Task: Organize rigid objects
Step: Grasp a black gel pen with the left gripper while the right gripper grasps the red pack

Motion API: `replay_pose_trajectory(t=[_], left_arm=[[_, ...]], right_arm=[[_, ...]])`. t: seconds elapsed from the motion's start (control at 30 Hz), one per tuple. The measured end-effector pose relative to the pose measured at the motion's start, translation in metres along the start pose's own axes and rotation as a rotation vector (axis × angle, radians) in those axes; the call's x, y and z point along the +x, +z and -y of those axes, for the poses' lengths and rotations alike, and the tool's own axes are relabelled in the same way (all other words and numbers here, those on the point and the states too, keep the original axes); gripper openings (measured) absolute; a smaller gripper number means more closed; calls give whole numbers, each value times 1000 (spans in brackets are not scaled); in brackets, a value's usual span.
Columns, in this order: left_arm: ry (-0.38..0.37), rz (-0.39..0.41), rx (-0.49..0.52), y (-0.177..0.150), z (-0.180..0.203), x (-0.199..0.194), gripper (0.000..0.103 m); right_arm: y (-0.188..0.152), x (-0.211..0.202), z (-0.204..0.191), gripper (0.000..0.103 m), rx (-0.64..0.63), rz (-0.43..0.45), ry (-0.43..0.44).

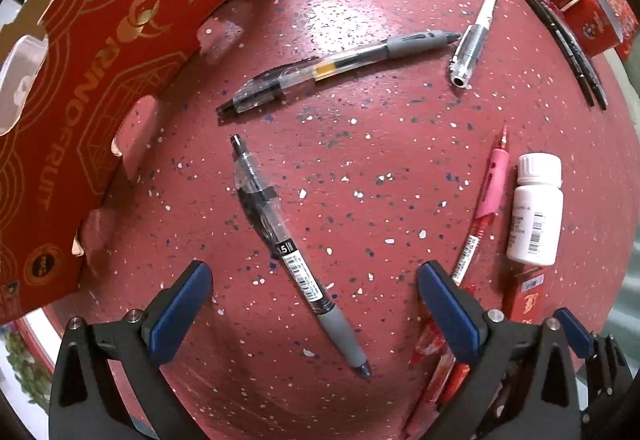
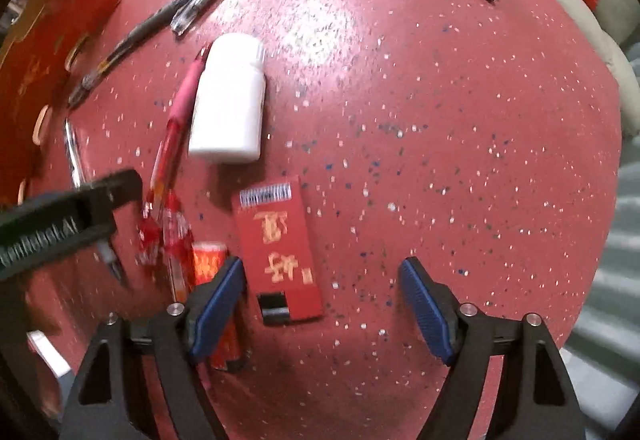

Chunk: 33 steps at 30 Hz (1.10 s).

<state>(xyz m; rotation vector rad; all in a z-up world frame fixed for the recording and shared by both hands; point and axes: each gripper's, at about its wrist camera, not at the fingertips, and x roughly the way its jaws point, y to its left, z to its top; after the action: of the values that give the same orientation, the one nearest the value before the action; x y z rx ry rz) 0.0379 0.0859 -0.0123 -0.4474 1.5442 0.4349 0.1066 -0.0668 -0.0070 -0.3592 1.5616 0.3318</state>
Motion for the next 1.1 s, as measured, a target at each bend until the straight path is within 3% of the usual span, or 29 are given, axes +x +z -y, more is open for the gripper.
replay_pose_trajectory(t=[0.17, 0.2, 0.23, 0.3, 0.37, 0.47, 0.53, 0.57, 0.63, 0.87, 1.1], left_arm=[[-4, -15, -14, 0, 1, 6, 103], [-5, -31, -19, 2, 1, 6, 103], [-4, -47, -19, 4, 1, 7, 103], [-9, -64, -20, 6, 1, 7, 100], [-9, -58, 17, 5, 6, 1, 90], [-3, -53, 110, 4, 16, -9, 59], [-11, -65, 169, 3, 18, -13, 19], [-45, -91, 186, 3, 15, -14, 13], [-81, -117, 208, 2, 8, -17, 10], [-57, -22, 488, -29, 3, -62, 10], [-81, 24, 669, -69, -2, -106, 10]], right_arm=[[7, -5, -13, 64, -38, -1, 0], [8, -6, -17, 54, -42, -3, 1], [8, -8, -20, 35, -47, -4, 1], [6, -9, -33, 35, -58, -15, -1], [0, -11, -34, 35, -44, -25, 12], [-5, -19, -28, 35, 20, -28, 48], [-11, -26, -21, 35, 51, -22, 69], [-17, -32, -22, 35, 68, -15, 84], [-27, -43, -22, 35, 90, -6, 102], [-70, -78, -25, 35, 205, 18, 180], [-111, -95, -7, 35, 293, 22, 227]])
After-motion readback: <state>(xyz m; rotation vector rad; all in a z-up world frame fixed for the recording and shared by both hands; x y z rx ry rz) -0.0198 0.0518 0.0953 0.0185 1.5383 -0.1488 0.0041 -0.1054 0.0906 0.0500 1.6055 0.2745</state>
